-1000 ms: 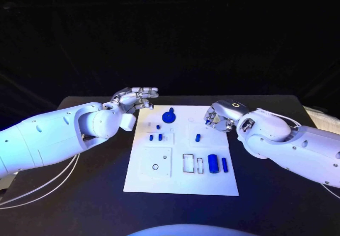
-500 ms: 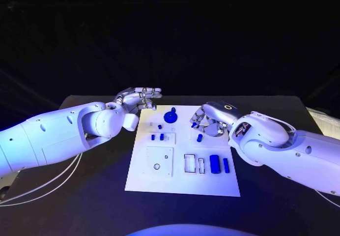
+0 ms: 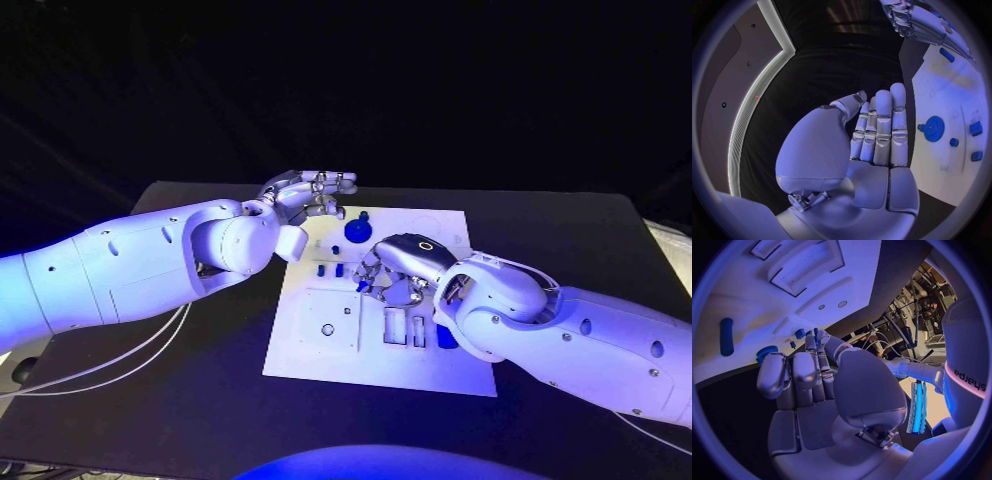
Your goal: Assemble the parts on the task board
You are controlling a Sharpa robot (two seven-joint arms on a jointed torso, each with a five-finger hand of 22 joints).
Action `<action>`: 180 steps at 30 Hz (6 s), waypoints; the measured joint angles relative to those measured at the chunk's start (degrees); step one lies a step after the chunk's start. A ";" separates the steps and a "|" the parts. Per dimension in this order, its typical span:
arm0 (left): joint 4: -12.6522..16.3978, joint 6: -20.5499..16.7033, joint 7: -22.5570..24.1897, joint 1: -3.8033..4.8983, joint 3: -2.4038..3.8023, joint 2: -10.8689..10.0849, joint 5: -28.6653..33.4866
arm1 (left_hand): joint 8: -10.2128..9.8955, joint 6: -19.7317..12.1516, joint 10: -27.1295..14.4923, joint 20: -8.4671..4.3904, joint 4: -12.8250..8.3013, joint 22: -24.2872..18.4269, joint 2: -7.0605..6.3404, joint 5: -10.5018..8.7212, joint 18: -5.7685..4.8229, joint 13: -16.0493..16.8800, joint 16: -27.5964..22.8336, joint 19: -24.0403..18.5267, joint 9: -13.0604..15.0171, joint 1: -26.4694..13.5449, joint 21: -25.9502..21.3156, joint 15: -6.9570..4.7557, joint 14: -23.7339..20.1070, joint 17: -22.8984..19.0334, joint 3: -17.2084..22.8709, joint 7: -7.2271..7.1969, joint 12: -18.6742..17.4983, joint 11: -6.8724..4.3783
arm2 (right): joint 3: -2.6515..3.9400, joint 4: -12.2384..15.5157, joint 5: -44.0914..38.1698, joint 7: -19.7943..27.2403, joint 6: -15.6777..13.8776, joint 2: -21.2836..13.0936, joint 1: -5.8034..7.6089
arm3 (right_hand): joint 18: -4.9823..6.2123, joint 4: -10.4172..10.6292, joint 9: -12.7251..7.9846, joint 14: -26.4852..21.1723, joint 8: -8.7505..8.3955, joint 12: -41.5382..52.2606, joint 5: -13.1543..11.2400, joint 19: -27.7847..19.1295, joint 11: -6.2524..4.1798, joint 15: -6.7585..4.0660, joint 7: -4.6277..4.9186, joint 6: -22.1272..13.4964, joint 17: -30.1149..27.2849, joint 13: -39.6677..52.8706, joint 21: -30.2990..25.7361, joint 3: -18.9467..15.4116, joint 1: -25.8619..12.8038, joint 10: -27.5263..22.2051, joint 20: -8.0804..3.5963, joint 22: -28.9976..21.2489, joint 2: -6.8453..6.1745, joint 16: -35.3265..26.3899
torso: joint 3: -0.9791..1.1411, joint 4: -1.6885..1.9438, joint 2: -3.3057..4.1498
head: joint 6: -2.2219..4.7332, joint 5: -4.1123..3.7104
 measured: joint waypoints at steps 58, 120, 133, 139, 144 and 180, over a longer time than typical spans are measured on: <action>0.26 -4.74 2.36 -0.11 -0.01 0.57 1.31 | 0.25 -0.53 -0.45 0.00 -0.32 -0.15 0.00 0.24 0.00 -0.01 -0.11 0.00 0.00 0.00 -0.21 0.20 -0.19 -0.37 -0.32 0.30 0.29 0.03 | -0.65 -4.01 -7.80 -6.60 7.41 6.73 -2.47 | 0.09 1.81 -1.08 -0.10 -2.44 -3.22 1.80 -3.46 1.51 1.13 1.46 -4.82 -3.76 -2.11 -3.81 -2.57 -3.95 -5.05 1.39 -5.91 -3.49 -2.90 | 0.11 -0.01 -0.05 | -1.80 1.73; -0.46 -5.56 2.71 -0.14 -0.04 0.19 0.13 | 0.44 -0.53 -0.44 0.00 -0.47 -0.12 0.30 0.24 -0.01 -0.01 -0.10 0.00 0.01 0.30 -0.20 0.20 -0.19 -0.53 -0.16 0.29 0.63 0.03 | 0.58 -2.65 -1.39 -3.42 8.87 -6.34 3.89 | 2.38 1.98 -0.80 -2.44 -1.77 4.67 3.54 -6.03 1.29 1.03 0.89 -5.02 -14.62 -2.26 -9.54 -10.51 1.35 -7.35 1.12 -12.23 -0.44 -9.63 | 0.16 -0.41 -0.20 | -0.87 0.50; -0.78 -5.49 2.59 -0.14 -0.05 0.27 0.11 | 0.44 -0.53 -0.44 0.00 -0.47 -0.12 0.30 0.24 -0.01 -0.01 -0.10 0.00 0.01 0.30 -0.20 0.20 -0.19 -0.58 -0.16 0.28 0.90 0.03 | 0.57 -3.58 -2.91 -3.24 9.04 -5.69 3.52 | 1.45 1.29 -0.55 -1.40 -1.32 4.14 2.52 -4.29 0.81 0.39 0.30 -2.58 -12.74 -2.32 -7.42 -7.90 1.58 -4.49 0.62 -9.37 -0.23 -7.59 | 0.16 -0.46 -0.24 | -1.11 0.65; -0.84 -5.42 2.52 -0.14 -0.05 0.25 0.18 | 0.65 -0.53 -0.44 0.00 -0.47 -0.12 0.30 0.24 0.00 -0.01 -0.11 0.00 0.01 0.30 -0.20 0.21 -0.19 -0.58 -0.16 0.28 0.90 0.03 | 0.58 -3.69 -3.65 -3.39 9.04 -5.55 3.49 | 1.45 1.27 -0.51 -1.02 -1.32 3.76 1.98 -4.09 0.60 0.41 0.32 -2.20 -12.39 -2.28 -7.11 -7.42 1.59 -4.29 0.42 -8.94 -0.22 -7.37 | 0.16 -0.47 -0.23 | -1.25 0.65; -0.87 -5.35 2.46 -0.14 -0.05 0.27 0.23 | 0.65 -0.53 -0.44 0.00 -0.47 -0.12 0.30 0.24 -0.01 -0.01 -0.11 0.00 0.01 0.30 -0.20 0.21 -0.19 -0.58 -0.16 0.28 0.90 0.03 | 0.57 -3.71 -3.97 -3.59 8.76 -5.44 3.44 | 1.44 1.21 -0.43 -0.55 -0.89 3.46 0.50 -2.93 0.44 0.06 0.12 -1.39 -11.13 -2.29 -5.76 -6.05 1.44 -3.17 0.30 -7.26 0.56 -6.02 | 0.16 -0.47 -0.22 | -1.30 0.59; -1.42 -4.90 2.29 -0.15 -0.05 0.24 0.33 | 0.65 -0.53 -0.64 0.00 -0.47 -0.17 0.53 0.24 0.00 -0.01 -0.11 0.00 0.01 0.07 -0.20 0.21 -0.19 -0.66 -0.16 0.28 0.90 -0.18 | 1.16 8.21 0.81 -4.75 0.95 -8.81 4.40 | 0.52 1.25 0.02 0.01 -0.28 2.58 -0.62 0.31 -0.40 -0.20 -0.47 0.42 -6.88 -2.14 -1.55 -4.56 0.81 -0.61 -0.10 -1.08 1.26 -2.33 | 0.20 -0.50 -0.22 | -1.25 1.14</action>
